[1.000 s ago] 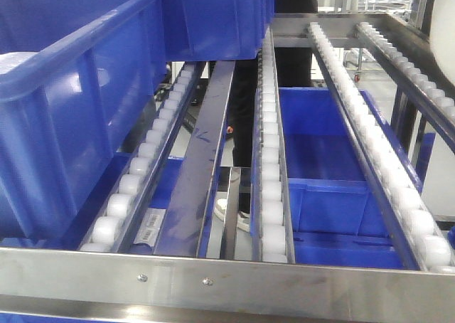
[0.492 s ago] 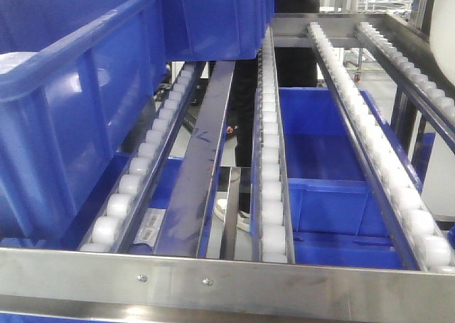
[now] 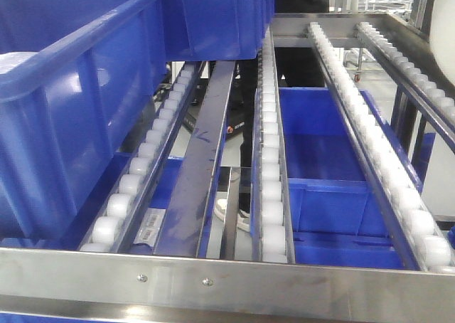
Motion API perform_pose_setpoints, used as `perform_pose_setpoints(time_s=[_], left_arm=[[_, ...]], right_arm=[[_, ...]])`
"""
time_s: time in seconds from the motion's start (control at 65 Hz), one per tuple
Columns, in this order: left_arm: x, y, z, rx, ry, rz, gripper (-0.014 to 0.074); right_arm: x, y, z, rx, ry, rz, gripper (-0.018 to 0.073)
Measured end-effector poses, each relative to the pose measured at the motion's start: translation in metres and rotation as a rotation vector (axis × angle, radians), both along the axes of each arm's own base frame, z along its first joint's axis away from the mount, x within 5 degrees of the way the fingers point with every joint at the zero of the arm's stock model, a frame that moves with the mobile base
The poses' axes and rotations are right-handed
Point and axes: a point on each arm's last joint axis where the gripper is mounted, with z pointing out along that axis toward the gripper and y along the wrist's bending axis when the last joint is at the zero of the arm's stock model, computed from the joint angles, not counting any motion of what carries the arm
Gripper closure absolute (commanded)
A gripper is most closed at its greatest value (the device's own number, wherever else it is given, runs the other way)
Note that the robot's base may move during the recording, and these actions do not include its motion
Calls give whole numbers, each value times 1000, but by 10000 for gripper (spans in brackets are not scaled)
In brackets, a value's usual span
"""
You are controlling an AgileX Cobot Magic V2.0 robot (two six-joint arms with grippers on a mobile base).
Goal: Move white bin to right shelf second layer
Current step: 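Approach the rack's second roller layer and stop, then lower the white bin onto the roller layer with the right gripper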
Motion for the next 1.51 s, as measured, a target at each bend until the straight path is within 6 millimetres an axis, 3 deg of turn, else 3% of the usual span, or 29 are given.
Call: perform_pose_setpoints(time_s=[0.6,0.723,0.969,1.508], left_arm=[[0,0,0,0,0,0,512],[0,0,0,0,0,0,512],[0,0,0,0,0,0,512],[0,0,0,0,0,0,512]], right_arm=[[0,0,0,2,0,0,503],[8,2,-4,22,40,5,503],[51,9,-21,70,197,5,503],[190,31,-43,48,446,18,503]])
